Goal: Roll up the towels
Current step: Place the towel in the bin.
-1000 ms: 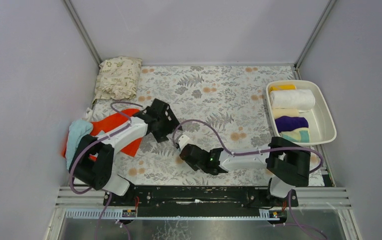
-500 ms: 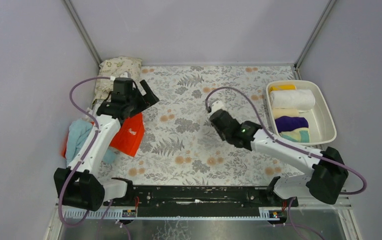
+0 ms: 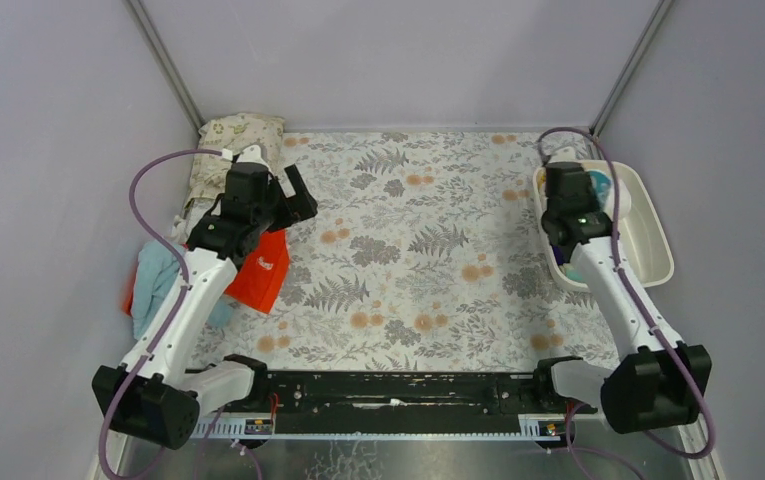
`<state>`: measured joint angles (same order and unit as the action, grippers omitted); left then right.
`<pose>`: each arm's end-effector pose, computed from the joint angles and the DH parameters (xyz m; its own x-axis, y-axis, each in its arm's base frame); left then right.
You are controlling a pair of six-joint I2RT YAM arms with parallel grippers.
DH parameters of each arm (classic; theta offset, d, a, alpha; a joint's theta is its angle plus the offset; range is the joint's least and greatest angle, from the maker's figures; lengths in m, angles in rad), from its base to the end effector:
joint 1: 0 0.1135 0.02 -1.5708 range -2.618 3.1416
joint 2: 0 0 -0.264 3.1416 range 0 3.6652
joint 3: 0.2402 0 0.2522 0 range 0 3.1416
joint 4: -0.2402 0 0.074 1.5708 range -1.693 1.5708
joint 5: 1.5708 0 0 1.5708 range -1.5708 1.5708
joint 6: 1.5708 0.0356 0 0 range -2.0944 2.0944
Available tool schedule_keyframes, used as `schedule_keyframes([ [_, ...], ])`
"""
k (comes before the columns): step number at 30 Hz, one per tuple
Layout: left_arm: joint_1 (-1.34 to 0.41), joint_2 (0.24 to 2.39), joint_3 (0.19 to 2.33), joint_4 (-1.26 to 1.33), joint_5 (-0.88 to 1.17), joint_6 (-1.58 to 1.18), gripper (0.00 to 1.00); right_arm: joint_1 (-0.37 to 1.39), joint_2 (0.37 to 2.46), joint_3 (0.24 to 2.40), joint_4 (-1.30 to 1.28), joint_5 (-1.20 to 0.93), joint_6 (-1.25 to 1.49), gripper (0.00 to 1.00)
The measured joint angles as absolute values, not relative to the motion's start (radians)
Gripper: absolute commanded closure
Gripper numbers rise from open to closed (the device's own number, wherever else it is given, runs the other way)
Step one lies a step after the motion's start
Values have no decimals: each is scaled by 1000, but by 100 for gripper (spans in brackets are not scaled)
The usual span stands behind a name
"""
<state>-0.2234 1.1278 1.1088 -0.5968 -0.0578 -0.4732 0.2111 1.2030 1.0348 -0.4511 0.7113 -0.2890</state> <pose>0.2367 -0.0517 0.3441 -0.5812 -0.3345 -0.7418 -0.1007 0.9342 -0.3423 0.2580 0.0315 0.3194 -0.6469 -0.3594 -0.6725 0.1843 0.7821 -0.5953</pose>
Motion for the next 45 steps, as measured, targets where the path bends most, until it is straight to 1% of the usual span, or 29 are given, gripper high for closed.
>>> schedule_keyframes([
  [3, -263, 1121, 1108, -599, -94, -466, 0, 38, 1197, 1011, -368, 658, -390, 100],
  [6, -301, 1106, 1108, -599, -116, -461, 0, -85, 1212, 1005, -314, 580, -478, 100],
  [10, -307, 1087, 1096, -599, -127, -458, 0, -217, 1291, 1011, -269, 477, -572, 100],
  [14, -307, 1088, 1090, -599, -133, -458, 0, -303, 1383, 1011, -241, 436, -686, 100],
  [23, -307, 1150, 1090, -599, -115, -458, 0, -384, 1469, 982, -99, 378, -842, 100],
  [28, -295, 1178, 1090, -599, -94, -459, 0, -406, 1554, 967, -65, 336, -864, 100],
  [34, -269, 1208, 1090, -599, -65, -459, 0, -464, 1572, 911, -43, 291, -865, 100],
  [40, -258, 1213, 1089, -599, -47, -459, 0, -503, 1572, 848, -41, 206, -860, 94],
  [42, -256, 1215, 1089, -599, -44, -459, 0, -504, 1573, 839, -47, 173, -857, 89],
  [45, -254, 1217, 1089, -599, -41, -459, 0, -505, 1584, 839, -47, 143, -854, 86],
])
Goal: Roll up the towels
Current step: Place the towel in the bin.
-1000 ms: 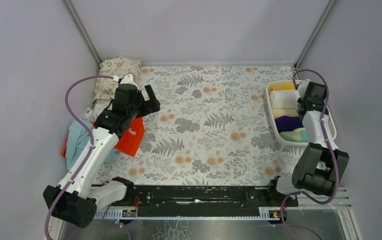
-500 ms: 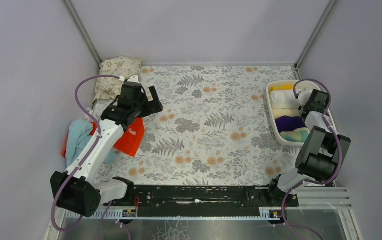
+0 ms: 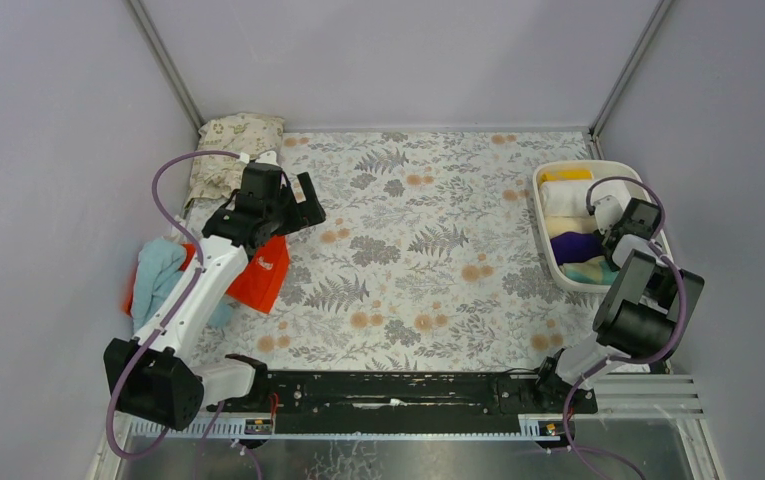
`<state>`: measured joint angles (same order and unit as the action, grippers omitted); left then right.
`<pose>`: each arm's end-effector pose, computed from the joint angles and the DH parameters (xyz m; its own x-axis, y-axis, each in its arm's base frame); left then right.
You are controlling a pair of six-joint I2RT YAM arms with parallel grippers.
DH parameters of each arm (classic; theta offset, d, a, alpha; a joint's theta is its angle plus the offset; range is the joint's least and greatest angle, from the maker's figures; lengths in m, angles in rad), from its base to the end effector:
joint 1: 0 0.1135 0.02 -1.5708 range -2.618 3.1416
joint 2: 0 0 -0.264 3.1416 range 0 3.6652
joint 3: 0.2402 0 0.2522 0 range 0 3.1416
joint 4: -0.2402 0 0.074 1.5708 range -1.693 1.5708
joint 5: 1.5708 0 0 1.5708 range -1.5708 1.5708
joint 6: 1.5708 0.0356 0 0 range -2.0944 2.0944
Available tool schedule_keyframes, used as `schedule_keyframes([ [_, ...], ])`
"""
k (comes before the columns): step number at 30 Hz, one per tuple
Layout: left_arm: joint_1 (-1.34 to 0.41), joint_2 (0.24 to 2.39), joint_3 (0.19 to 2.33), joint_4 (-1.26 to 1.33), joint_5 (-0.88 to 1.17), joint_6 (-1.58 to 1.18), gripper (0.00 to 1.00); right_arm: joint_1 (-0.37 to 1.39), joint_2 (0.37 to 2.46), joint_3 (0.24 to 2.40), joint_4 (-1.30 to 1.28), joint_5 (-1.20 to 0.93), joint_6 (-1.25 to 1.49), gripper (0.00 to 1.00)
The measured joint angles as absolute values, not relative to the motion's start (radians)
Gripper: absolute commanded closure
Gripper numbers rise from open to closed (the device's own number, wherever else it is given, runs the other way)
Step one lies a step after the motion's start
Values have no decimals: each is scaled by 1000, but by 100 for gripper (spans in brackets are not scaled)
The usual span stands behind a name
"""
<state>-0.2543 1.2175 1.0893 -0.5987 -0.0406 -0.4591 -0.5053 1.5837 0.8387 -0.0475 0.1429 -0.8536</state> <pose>0.2531 -0.0643 0.3166 -0.6750 -0.2820 -0.6818 -0.0860 0.9478 -0.3070 0.2783 -0.1597 0.1777 -0.8366 -0.3897 -0.3850 -0.0972 0.7973 -0.5958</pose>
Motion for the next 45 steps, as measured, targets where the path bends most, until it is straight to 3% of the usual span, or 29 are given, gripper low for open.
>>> schedule_keyframes([
  [11, -244, 1224, 1089, -599, -30, -459, 0, -513, 1672, 884, -49, 109, -806, 68],
  [21, -233, 1225, 1084, -598, -20, -459, 0, -521, 1682, 900, -52, 110, -793, 46],
  [39, -233, 1203, 1075, -597, -14, -459, 0, -525, 1590, 919, -144, 108, -805, 36],
  [45, -231, 1200, 1069, -595, -13, -459, 0, -525, 1597, 898, -126, 113, -808, 37],
])
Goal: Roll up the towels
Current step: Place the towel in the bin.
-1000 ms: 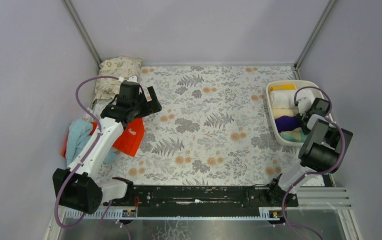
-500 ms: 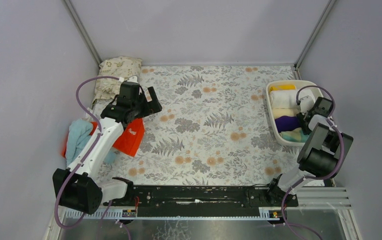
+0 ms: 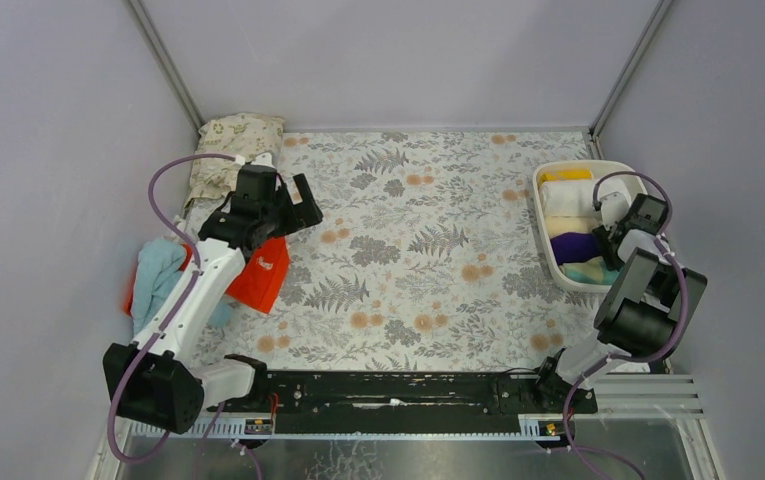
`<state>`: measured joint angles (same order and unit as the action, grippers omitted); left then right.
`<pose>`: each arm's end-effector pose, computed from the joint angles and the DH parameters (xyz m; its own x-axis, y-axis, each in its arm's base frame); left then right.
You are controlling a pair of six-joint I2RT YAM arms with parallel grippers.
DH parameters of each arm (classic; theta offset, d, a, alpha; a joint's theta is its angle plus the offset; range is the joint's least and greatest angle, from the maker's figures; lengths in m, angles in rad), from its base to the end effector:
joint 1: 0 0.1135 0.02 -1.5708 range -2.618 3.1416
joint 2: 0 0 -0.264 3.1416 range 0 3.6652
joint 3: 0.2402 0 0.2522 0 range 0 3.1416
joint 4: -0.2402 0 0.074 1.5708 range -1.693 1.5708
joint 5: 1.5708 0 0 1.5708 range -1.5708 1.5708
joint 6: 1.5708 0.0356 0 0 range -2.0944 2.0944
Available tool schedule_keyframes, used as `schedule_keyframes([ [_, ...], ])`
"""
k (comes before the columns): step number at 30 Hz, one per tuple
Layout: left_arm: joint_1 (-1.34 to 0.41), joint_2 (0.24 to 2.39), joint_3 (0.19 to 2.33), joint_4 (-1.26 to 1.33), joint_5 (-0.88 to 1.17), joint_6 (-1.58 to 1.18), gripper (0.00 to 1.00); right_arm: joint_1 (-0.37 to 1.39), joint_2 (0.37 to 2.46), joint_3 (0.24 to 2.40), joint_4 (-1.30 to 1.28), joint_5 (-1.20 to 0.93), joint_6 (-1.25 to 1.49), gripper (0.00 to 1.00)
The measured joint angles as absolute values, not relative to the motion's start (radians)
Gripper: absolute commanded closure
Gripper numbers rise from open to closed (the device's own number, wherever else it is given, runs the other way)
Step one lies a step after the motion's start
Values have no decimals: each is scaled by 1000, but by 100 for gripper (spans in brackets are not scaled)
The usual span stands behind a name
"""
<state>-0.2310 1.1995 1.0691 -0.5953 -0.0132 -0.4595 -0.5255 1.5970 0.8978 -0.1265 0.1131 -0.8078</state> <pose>0.2502 -0.0584 0.3144 -0.6763 -0.2965 -0.6743 -0.0899 0.9418 -0.3239 0.2810 -0.1676 0.1853 -0.8475 -0.3387 -0.4086 -0.0693 0.8340 -0.5474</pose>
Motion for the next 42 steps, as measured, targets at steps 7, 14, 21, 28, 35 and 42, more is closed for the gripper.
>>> schedule_keyframes([
  [7, -192, 1214, 1069, -593, 7, -465, 0, -525, 1695, 920, -92, 136, -816, 37],
  [14, -167, 1230, 1062, -593, 30, -471, 0, -526, 1744, 969, -102, 158, -815, 36],
  [21, -167, 1229, 1060, -591, 41, -471, 0, -526, 1723, 970, -121, 157, -815, 2],
  [28, -170, 1207, 1057, -591, 41, -471, 0, -529, 1662, 970, -162, 155, -815, 1],
  [35, -175, 1171, 1052, -590, 40, -471, 0, -529, 1574, 970, -236, 133, -812, 1],
  [42, -177, 1145, 1047, -579, 40, -471, 0, -527, 1464, 987, -319, 104, -776, 1],
])
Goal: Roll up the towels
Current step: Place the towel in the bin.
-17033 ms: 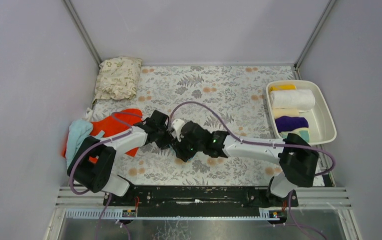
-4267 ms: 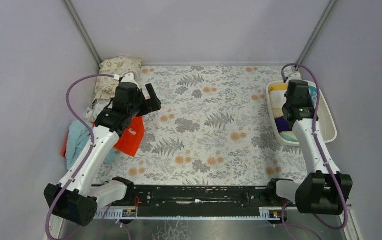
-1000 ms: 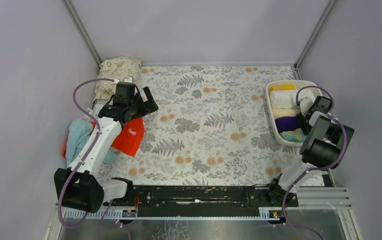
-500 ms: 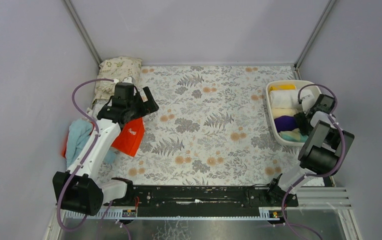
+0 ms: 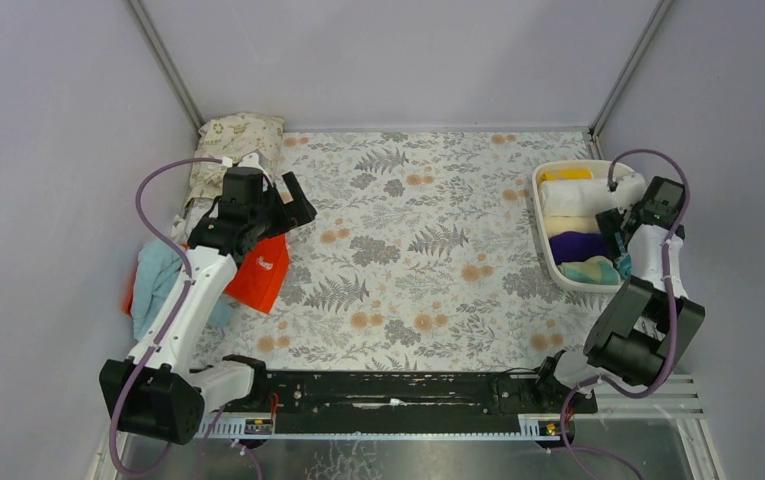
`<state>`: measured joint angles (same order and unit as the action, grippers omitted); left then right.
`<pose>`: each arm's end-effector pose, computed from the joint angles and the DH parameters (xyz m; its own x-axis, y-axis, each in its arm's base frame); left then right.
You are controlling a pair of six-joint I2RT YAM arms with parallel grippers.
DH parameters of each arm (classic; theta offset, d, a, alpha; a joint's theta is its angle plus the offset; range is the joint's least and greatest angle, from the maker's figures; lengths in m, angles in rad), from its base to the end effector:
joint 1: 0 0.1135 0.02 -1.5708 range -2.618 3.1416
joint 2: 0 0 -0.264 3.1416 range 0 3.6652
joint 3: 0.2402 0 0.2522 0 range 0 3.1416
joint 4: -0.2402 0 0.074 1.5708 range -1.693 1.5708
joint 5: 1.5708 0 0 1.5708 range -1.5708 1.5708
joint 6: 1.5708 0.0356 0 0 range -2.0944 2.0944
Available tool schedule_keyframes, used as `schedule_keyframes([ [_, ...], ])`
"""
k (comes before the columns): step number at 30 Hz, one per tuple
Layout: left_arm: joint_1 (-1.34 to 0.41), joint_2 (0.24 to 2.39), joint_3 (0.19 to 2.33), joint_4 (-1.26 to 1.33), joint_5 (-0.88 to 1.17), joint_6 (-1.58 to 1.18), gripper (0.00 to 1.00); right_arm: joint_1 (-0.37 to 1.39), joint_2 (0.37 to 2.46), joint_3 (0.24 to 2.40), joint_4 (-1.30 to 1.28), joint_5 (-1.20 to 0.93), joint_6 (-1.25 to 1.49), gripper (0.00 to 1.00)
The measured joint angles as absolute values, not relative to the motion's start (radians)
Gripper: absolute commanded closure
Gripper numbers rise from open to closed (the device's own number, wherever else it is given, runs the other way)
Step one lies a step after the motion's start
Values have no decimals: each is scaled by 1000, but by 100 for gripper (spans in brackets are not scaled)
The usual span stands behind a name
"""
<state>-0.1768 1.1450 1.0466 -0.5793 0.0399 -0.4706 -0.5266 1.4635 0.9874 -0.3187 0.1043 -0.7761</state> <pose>0.2419 -0.0447 0.3209 -0.6437 -0.3452 -0.6830 -0.0959 0.9218 -0.3755 0.2692 -0.1608 0.2390 -0.8347 -0.3206 -0.4478 -0.0305 0.8387 -0.5437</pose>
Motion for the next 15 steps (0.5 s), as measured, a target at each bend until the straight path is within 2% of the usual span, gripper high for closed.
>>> schedule_keyframes([
  [5, -169, 1141, 1047, -579, 42, -471, 0, -481, 1393, 1115, -311, 86, -583, 1],
  [9, -147, 1140, 1043, -575, 42, -474, 0, -353, 1324, 1202, -268, 84, -390, 1],
  [15, -122, 1163, 1036, -578, -9, -487, 0, -220, 1153, 1121, -236, 8, -118, 1],
])
